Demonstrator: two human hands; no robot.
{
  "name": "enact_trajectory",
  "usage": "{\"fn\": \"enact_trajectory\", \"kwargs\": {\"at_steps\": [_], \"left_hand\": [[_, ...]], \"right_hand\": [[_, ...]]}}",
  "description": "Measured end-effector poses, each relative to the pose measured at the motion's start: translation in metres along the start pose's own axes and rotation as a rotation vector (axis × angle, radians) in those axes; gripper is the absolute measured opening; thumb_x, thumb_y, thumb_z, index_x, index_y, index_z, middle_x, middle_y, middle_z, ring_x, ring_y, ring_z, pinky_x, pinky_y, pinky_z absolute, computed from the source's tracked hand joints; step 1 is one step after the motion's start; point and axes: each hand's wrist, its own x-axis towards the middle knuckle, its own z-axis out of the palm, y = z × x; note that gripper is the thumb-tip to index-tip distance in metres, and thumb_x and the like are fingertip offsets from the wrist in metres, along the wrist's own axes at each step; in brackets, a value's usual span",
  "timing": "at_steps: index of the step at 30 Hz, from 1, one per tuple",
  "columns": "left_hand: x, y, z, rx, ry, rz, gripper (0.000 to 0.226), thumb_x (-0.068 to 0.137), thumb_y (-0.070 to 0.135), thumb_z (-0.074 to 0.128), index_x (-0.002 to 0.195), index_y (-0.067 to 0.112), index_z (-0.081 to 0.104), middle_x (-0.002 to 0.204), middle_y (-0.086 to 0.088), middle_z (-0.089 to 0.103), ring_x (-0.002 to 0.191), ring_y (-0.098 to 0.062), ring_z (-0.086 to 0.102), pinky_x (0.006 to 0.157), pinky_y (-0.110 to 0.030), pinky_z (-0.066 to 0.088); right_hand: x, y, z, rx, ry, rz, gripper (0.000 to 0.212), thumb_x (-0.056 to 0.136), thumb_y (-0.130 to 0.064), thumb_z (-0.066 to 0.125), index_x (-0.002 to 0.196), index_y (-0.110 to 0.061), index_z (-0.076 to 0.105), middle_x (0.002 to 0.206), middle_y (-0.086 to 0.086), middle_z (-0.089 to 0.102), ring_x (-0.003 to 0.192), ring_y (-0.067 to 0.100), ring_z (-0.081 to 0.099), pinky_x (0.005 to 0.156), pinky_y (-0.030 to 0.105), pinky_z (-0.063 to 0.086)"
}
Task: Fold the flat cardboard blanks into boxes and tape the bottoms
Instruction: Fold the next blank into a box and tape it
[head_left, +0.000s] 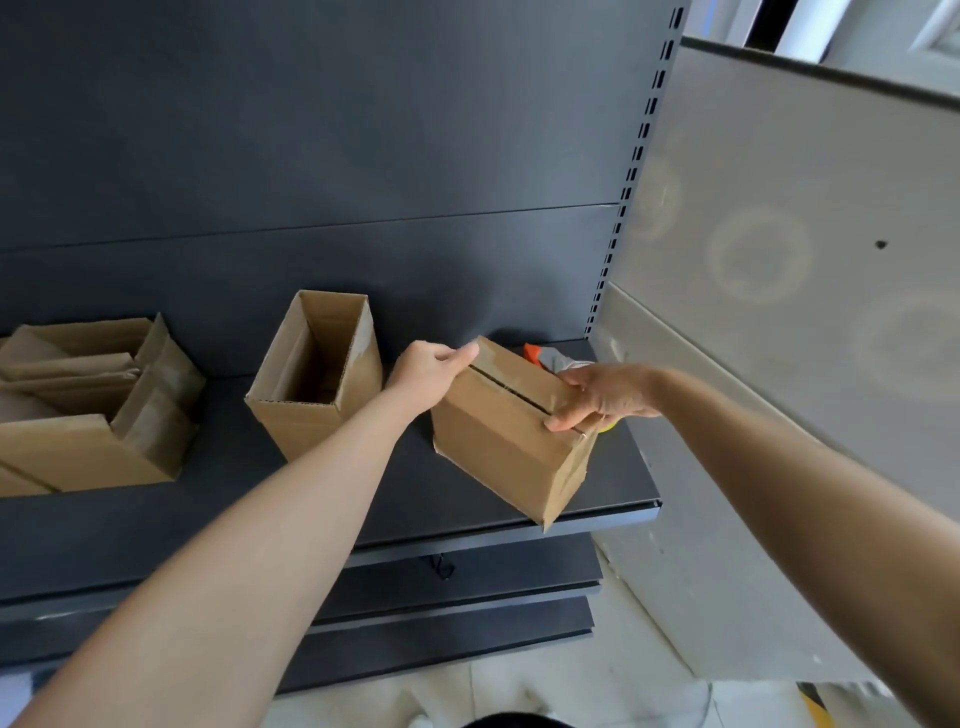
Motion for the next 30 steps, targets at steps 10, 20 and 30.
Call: {"fn": "enact_trajectory", "kwargs": {"at_steps": [10, 20, 30], "left_hand": [[-0.021, 0.010, 0.002, -0.135, -0.004, -0.167, 0.104, 0.075, 0.039, 0.078, 0.150, 0.021, 0.008, 0.146, -0.006, 0.027, 0.128, -0.028, 0.040, 0.095, -0.036, 0.039], [-0.036, -0.003, -0.011, -0.196, -0.114, -0.063, 0.101, 0.073, 0.034, 0.081, 0.147, 0.023, 0.014, 0.150, -0.001, 0.032, 0.130, -0.020, 0.038, 0.098, -0.032, 0.037], [-0.043, -0.011, -0.024, -0.012, -0.104, -0.059, 0.083, 0.076, 0.030, 0.079, 0.142, 0.019, 0.030, 0.147, -0.005, 0.038, 0.130, -0.025, 0.043, 0.104, -0.044, 0.042]], "right_hand": [[-0.005, -0.025, 0.028, 0.094, 0.036, 0.070, 0.065, 0.077, -0.040, 0.076, 0.132, -0.029, 0.044, 0.120, 0.001, 0.057, 0.109, 0.023, 0.058, 0.083, 0.043, 0.057], [0.023, -0.032, 0.022, 0.260, 0.312, -0.060, 0.091, 0.083, -0.036, 0.071, 0.151, -0.034, 0.012, 0.151, 0.002, 0.032, 0.136, 0.033, 0.037, 0.107, 0.050, 0.039], [0.044, -0.053, 0.017, 0.062, 0.440, -0.120, 0.091, 0.080, -0.029, 0.074, 0.152, -0.024, 0.019, 0.152, 0.005, 0.026, 0.138, 0.030, 0.033, 0.114, 0.044, 0.028]]}}
